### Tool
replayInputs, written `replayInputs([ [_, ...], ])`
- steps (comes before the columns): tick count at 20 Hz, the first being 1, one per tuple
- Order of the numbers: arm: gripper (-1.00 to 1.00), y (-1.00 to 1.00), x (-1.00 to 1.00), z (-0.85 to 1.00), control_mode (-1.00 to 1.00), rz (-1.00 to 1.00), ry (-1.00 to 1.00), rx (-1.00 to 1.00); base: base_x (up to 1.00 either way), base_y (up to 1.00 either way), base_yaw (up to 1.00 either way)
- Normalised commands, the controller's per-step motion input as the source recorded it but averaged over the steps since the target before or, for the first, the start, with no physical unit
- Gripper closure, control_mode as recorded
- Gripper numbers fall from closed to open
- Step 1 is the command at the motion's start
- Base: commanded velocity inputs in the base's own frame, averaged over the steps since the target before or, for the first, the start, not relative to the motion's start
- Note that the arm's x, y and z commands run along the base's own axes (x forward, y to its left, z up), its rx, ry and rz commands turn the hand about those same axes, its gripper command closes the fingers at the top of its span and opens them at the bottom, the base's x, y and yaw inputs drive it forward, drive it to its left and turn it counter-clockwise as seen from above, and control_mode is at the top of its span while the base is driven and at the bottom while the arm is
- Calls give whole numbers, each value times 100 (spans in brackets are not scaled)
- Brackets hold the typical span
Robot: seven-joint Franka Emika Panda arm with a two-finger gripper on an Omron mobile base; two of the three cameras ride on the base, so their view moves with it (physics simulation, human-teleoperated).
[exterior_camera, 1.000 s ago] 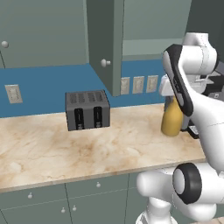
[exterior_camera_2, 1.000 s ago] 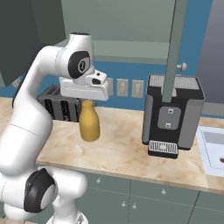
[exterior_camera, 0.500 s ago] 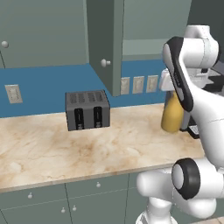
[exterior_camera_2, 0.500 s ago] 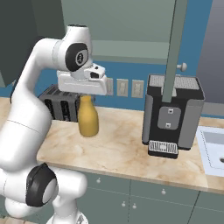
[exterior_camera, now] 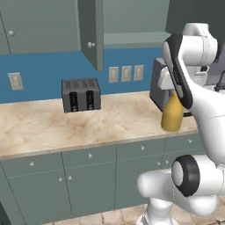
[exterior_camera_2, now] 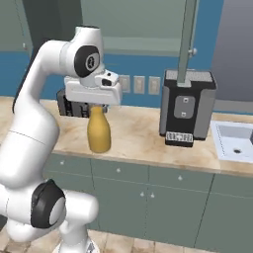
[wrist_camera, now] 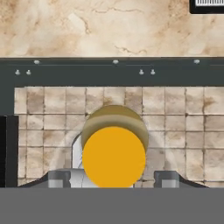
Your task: There is a tray on the dining counter. Grab the cup, mug, and pitcher and place them on the tray. The pitcher may be placed next to the tray if it cannot fit the tray.
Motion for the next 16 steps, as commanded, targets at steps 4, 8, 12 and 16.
replayInputs([
  [4,100,0,0,0,100,0,0,0,-97,-38,-27],
  [8,100,0,0,0,100,0,0,0,-70,-28,-39],
  [12,100,0,0,0,100,0,0,0,-50,-23,-50],
  [16,100,0,0,0,100,0,0,0,-40,-12,-59],
])
